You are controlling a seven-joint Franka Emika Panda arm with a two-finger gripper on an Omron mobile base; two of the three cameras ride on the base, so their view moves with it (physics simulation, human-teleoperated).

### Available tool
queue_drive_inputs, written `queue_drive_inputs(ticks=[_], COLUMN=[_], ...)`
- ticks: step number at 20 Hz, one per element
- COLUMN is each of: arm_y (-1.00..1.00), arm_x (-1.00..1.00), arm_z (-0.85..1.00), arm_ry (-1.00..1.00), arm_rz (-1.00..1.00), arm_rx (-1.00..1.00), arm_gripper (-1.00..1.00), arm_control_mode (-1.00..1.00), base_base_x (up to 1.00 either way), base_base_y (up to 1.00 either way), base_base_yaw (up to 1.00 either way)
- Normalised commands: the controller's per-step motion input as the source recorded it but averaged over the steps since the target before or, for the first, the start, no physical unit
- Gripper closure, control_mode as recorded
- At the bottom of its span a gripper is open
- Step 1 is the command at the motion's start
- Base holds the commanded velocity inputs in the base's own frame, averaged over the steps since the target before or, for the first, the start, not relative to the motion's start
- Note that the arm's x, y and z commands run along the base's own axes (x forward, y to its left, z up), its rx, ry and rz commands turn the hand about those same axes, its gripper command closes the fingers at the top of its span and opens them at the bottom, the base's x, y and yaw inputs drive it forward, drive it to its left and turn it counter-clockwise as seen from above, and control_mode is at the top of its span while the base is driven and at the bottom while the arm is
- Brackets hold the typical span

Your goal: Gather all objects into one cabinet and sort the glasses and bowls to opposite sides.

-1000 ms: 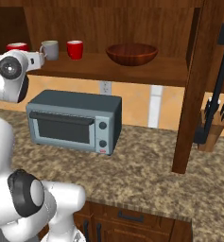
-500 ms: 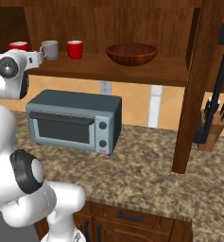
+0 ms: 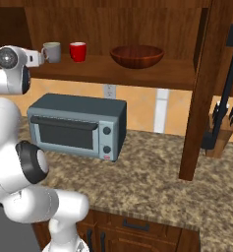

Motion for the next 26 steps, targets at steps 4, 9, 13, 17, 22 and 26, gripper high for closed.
queue_drive_inputs(ticks=[4, 9, 13, 17, 22, 26], arm_y=[0.00, -0.12, -0.41, -0.38, -0.48, -0.58], arm_x=[0.09, -0.33, -1.00, -0.94, -0.85, -0.52], arm_z=[-0.02, -0.24, 0.02, 0.37, 0.48, 0.16], arm_ry=[0.00, -0.11, -0.29, -0.27, -0.06, 0.00], arm_rz=[-0.01, 0.00, 0.00, 0.00, -0.09, -0.34], arm_rx=[0.02, 0.05, 0.10, 0.11, 0.12, 0.07], arm_gripper=[-1.00, -1.00, -1.00, -1.00, -1.00, -1.00], arm_control_mode=[-1.00, -1.00, -1.00, -1.00, -1.00, -1.00], base_base_x=[0.00, 0.00, 0.00, 0.00, 0.00, 0.00], base_base_y=[0.00, 0.00, 0.00, 0.00, 0.00, 0.00], base_base_yaw=[0.00, 0.00, 0.00, 0.00, 0.00, 0.00])
